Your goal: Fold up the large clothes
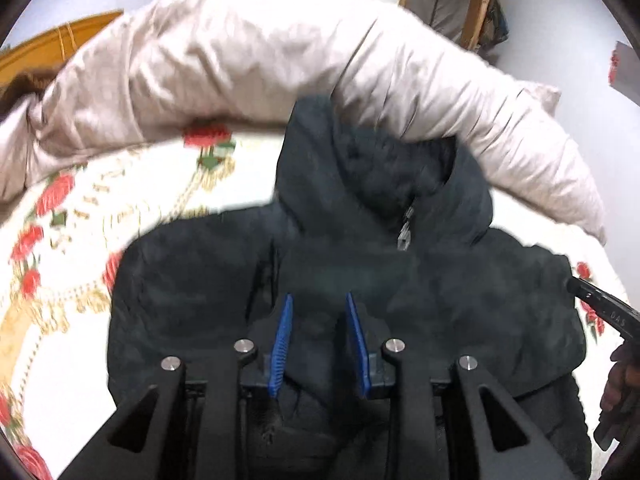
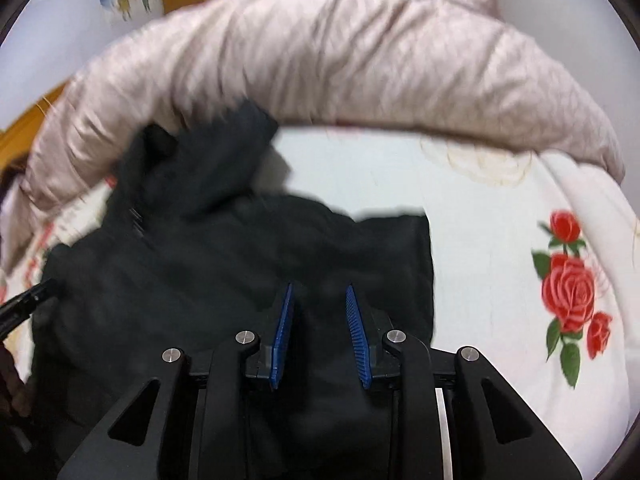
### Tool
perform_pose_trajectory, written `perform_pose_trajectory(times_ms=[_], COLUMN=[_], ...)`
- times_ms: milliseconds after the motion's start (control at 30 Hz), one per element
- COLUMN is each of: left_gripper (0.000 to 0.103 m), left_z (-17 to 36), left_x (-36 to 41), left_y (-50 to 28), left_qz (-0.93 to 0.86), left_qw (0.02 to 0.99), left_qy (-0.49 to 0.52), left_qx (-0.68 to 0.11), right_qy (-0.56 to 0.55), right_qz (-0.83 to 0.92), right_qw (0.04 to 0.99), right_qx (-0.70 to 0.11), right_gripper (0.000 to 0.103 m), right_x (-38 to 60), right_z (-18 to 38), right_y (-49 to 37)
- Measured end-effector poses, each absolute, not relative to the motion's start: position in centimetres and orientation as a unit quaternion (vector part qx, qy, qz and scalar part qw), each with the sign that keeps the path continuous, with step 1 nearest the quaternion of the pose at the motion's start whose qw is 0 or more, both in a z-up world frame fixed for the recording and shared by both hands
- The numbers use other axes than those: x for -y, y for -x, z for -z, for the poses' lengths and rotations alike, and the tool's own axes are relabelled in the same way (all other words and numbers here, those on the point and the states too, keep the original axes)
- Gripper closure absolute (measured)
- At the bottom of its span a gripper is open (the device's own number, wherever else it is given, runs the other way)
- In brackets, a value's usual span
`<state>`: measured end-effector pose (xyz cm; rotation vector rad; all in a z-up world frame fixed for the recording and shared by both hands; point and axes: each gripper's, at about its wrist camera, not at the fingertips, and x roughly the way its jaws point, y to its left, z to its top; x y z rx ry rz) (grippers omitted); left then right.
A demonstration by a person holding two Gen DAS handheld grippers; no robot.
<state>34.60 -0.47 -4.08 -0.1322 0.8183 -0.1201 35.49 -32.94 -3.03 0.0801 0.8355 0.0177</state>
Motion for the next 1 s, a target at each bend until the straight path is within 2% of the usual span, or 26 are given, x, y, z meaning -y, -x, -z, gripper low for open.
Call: perform_pose_trajectory(times_ms=[67, 200, 367, 533, 700, 900, 1000], left_gripper=[0.072, 0.069, 0.068, 0.068, 0.069, 0.067, 0.065], left_z=[3.9, 7.7, 9.9, 8.4, 4.8, 8.9, 9.9], left_x=[1.1, 1.3, 1.9, 1.5, 0.9, 0.9, 0.4], left_y=[-35.6, -38.7, -38.5, -38.6, -34.7, -34.1, -34.2], left_qz=[0.052, 0.042, 0.047, 0.039, 0.059, 0.059, 0.062], left_qw=[0.916, 0.894, 0.904, 0.899, 0.912, 0.889, 0.89], left_qy=[0.044, 0.05, 0.025, 0.032, 0.049, 0.058, 0.07], left_qx=[-0.396, -0.444, -0.425, -0.436, -0.403, -0.451, -0.447], right_qy=[-0.026, -0.012, 0.009, 0.007, -0.007, -0.003, -0.008], right_qz=[-0.028, -0.03, -0.017, -0.009, -0.029, -0.042, -0.047], right_qw=[0.91, 0.891, 0.897, 0.898, 0.914, 0.885, 0.886], right_qx=[-0.413, -0.452, -0.443, -0.439, -0.404, -0.463, -0.462], right_gripper=[0.075, 0.075, 0.075, 0.075, 0.075, 0.075, 0.075], right_x=[31.2, 29.6, 29.0, 29.2, 29.6, 29.5, 29.7], right_z=[3.3, 6.7, 9.1, 6.2, 2.5, 7.4, 8.4], right_y=[-36.9, -40.2, -40.4, -39.3, -34.0, -33.6, -34.0])
